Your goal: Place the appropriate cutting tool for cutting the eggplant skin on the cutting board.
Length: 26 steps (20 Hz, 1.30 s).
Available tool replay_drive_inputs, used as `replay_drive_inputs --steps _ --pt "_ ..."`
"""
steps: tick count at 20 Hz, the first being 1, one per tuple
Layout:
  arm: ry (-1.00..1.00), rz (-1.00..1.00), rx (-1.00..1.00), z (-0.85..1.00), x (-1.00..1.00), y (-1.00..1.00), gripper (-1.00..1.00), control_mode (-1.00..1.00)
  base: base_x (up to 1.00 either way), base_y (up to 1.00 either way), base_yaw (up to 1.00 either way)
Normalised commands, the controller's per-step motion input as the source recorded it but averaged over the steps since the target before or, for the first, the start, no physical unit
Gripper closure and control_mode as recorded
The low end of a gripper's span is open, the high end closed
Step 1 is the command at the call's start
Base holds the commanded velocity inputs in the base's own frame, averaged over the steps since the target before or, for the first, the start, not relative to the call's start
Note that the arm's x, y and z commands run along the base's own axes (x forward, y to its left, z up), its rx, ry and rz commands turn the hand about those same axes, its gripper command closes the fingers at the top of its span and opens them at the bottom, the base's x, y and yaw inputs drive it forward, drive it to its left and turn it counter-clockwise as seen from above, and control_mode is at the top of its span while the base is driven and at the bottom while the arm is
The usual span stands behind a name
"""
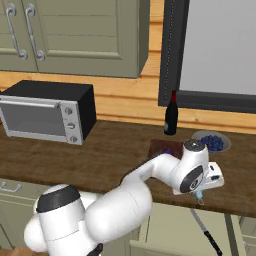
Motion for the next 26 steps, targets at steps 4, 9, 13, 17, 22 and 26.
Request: replay_drive_inputs --steps 4,9,13,17,22,26 --pt "0.11 0.0 0.1 0.0 1.0 0.0 1.0 -1.0 0.0 0.0 0.0" --pt "0.04 0.0 0.12 0.0 1.0 0.0 1.0 -1.0 0.0 0.0 0.0" --pt "0.0 -0.01 0.06 -0.01 1.0 0.1 1.0 -1.0 0.0 0.0 0.0" --pt "0.0 -0.03 0.0 -0.05 0.64 0.12 1.0 -1.0 0.0 0.0 0.0" --pt "0.0 -0.01 0.0 -0.02 0.36 0.09 1.0 -1.0 0.0 0.0 0.0" --pt "0.01 -0.03 0.0 -0.04 0.38 0.19 1.0 -1.0 0.0 0.0 0.0"
